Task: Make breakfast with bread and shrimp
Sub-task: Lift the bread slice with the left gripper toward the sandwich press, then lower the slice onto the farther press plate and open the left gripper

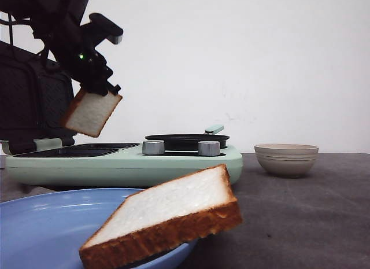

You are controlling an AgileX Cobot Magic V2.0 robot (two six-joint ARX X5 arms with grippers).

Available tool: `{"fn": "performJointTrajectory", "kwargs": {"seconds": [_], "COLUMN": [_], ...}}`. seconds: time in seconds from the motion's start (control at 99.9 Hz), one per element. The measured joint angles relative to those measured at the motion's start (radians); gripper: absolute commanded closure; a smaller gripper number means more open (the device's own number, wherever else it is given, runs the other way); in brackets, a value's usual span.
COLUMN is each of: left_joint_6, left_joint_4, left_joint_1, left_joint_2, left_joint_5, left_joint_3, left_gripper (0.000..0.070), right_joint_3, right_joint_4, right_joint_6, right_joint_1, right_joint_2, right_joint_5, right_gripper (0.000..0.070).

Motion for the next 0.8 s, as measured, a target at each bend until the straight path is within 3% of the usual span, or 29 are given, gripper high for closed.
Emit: {"fn": "performJointTrajectory", "kwargs": {"seconds": [0.801], "left_joint_6": [0.014], "left_joint_4": [-0.038], "left_joint_1": [0.0], "left_joint_2": [0.033], "left_joint_5": [-0.003], "left_joint_3": [0.0], "left_gripper": [0.0697], "right_joint_3": [0.0], "right_joint_4": [0.0], "right_joint_6": [0.0], "right_joint_1": [0.0], "right_joint_2": [0.0], "right_joint_5": [0.0], "right_gripper": [0.0696]}}
